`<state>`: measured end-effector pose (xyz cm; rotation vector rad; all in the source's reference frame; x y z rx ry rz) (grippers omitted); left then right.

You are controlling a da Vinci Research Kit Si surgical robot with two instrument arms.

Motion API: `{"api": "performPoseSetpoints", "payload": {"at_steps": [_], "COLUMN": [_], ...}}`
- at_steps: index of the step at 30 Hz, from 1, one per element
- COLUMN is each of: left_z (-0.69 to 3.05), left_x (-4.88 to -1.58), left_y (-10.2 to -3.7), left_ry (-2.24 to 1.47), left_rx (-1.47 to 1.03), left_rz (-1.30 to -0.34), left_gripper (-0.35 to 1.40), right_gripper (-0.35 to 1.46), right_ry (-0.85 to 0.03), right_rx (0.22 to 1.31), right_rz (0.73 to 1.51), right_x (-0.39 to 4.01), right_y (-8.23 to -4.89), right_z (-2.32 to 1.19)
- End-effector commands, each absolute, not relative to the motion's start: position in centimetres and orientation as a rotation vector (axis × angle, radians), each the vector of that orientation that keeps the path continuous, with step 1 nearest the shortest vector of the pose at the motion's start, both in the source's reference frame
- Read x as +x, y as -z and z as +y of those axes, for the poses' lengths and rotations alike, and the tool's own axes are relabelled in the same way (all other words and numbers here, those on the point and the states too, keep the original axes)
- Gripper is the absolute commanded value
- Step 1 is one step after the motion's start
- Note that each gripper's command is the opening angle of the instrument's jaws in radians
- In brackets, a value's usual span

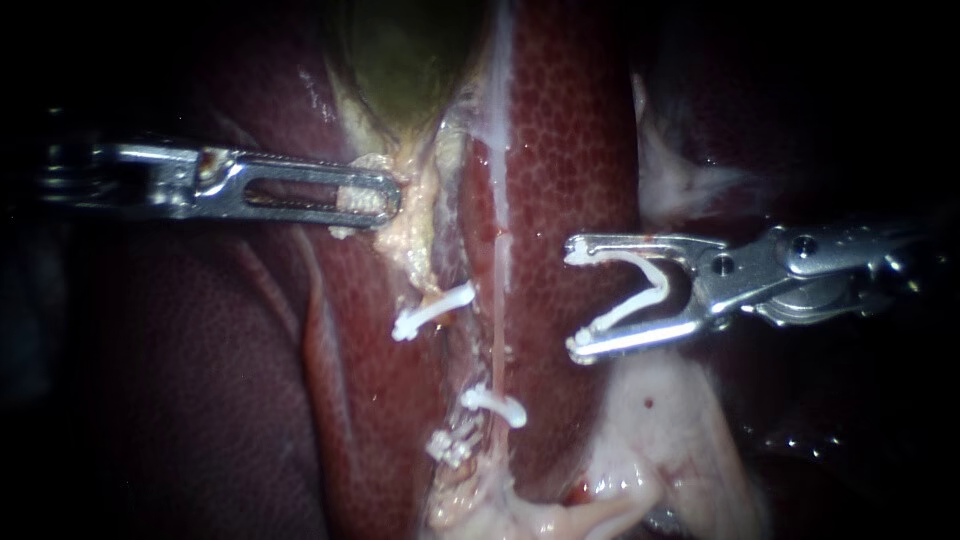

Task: Clipping second clip right tube

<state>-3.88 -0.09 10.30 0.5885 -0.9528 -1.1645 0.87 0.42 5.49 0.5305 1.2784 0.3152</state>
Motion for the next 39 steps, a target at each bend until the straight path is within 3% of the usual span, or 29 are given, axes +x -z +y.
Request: {"api": "performPoseSetpoints", "payload": {"at_steps": [1, 24, 39], "left_z": [-0.09, 0.36, 0.33], "left_x": [-3.88, -3.20, -3.21], "left_y": [-10.30, -9.60, -9.62], "left_ry": [1.165, 1.207, 1.213], "left_rx": [0.588, 0.541, 0.533], "left_rz": [-0.953, -1.002, -1.004], "left_gripper": [-0.35, -0.35, -0.35], "right_gripper": [0.60, 0.60, 0.59], "right_ry": [-0.315, -0.316, -0.302], "right_rx": [0.531, 0.530, 0.534], "right_rz": [1.278, 1.281, 1.289], "right_x": [0.87, 0.87, 0.89], "right_y": [-5.49, -5.50, -5.63], "right_z": [0.42, 0.42, 0.32]}}
